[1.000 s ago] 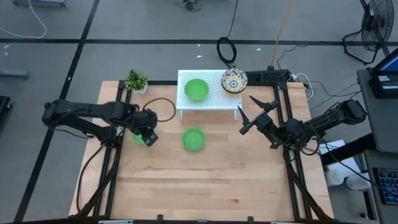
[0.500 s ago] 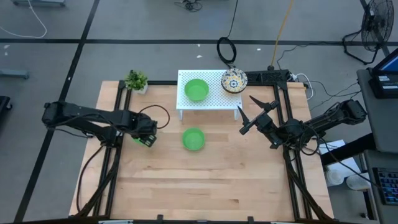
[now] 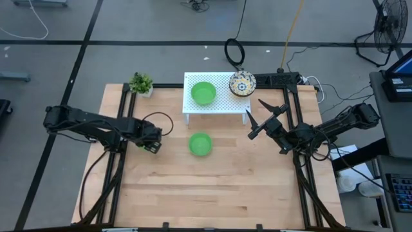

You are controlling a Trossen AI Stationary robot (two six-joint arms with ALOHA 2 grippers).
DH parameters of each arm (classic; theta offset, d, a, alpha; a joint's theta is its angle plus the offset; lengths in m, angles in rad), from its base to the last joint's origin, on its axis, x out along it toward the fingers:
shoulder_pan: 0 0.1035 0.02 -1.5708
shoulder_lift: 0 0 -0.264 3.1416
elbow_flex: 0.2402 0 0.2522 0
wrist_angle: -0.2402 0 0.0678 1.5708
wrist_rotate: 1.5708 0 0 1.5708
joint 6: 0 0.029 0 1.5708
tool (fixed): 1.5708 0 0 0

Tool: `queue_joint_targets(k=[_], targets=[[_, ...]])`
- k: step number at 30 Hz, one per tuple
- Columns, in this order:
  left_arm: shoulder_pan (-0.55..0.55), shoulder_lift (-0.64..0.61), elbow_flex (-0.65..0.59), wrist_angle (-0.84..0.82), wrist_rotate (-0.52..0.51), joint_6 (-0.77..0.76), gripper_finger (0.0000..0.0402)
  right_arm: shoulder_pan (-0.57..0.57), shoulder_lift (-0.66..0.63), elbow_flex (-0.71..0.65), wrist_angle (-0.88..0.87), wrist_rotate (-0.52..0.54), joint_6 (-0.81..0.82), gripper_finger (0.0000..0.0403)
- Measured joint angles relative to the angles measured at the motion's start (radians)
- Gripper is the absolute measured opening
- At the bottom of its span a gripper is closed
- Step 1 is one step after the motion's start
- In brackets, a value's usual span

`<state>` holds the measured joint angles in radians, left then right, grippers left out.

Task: Pick & Place Mini bowls
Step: Stack the left green bowl on top of the green bowl on the shelf

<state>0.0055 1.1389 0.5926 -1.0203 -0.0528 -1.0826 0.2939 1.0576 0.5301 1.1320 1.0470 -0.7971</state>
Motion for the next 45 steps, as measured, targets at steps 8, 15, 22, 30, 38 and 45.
queue_joint_targets(k=[8,15,22,30,38,45], targets=[[0.0,0.0,-0.025,0.038,-0.005,0.045,0.0175,0.0,0.0,0.0,0.0,0.0,0.0,0.0274],[0.0,0.0,0.014,0.027,0.012,0.15,0.0175,0.0,0.0,0.0,0.0,0.0,0.0,0.0274],[0.0,-0.001,0.147,0.028,0.017,0.224,0.0175,0.0,0.0,0.0,0.0,0.0,0.0,0.0274],[-0.025,-0.001,0.178,0.031,0.025,0.205,0.0175,0.0,0.0,0.0,0.0,0.0,0.0,0.0274],[-0.064,-0.001,0.088,0.089,-0.002,0.132,0.0175,0.0,0.0,0.0,0.0,0.0,0.0,0.0274],[-0.073,0.0,0.001,0.201,0.016,0.131,0.0175,0.0,0.0,0.0,0.0,0.0,0.0,0.0274]])
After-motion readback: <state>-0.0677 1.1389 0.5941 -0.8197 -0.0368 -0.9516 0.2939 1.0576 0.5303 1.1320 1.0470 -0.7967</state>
